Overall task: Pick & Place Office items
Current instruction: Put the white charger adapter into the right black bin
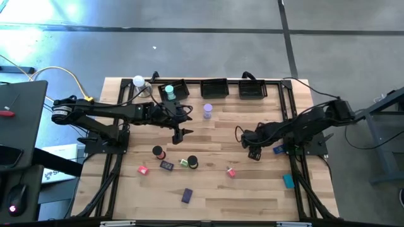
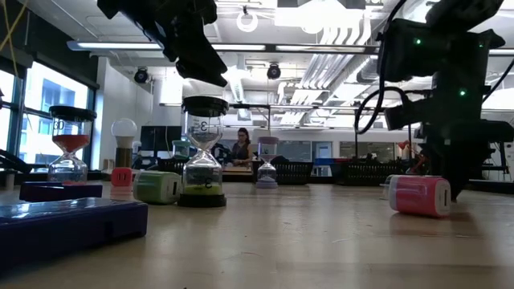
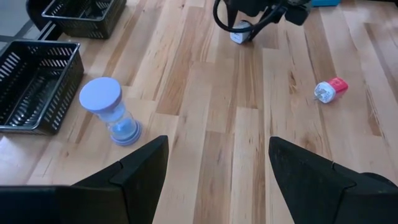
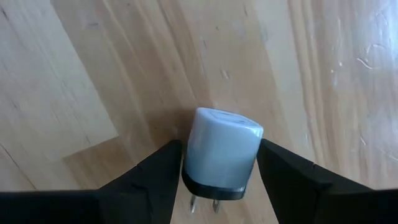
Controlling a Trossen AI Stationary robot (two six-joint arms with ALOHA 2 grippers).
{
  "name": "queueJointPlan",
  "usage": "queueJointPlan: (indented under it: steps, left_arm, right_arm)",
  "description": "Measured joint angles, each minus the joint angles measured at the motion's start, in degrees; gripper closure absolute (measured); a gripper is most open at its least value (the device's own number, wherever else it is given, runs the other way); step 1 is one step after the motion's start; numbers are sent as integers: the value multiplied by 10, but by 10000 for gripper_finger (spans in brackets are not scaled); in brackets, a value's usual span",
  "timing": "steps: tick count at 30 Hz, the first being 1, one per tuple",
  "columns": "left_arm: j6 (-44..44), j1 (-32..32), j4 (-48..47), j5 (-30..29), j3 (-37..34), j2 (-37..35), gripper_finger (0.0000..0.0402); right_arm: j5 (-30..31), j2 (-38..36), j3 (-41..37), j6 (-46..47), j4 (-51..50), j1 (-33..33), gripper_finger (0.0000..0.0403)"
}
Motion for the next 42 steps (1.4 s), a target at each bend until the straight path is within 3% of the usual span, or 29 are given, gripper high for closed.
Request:
queueJointPlan:
  steps: [11, 19, 30, 35, 42]
  left_arm:
    - [0, 0, 0, -2, 0, 0, 131]
    - [0, 0, 0, -2, 0, 0, 131]
    - [0, 0, 0, -1, 0, 0, 131]
    - [0, 0, 0, -1, 0, 0, 131]
    - [0, 0, 0, 1, 0, 0, 131]
  right_arm:
    - [17, -3, -2, -44, 22, 0, 209]
    - [2, -3, -2, -44, 27, 0, 283]
    - [8, -6, 5, -15, 14, 0, 283]
    - [39, -5, 66, -33, -71, 0, 283]
    - [119, -6, 199, -132, -191, -23, 281]
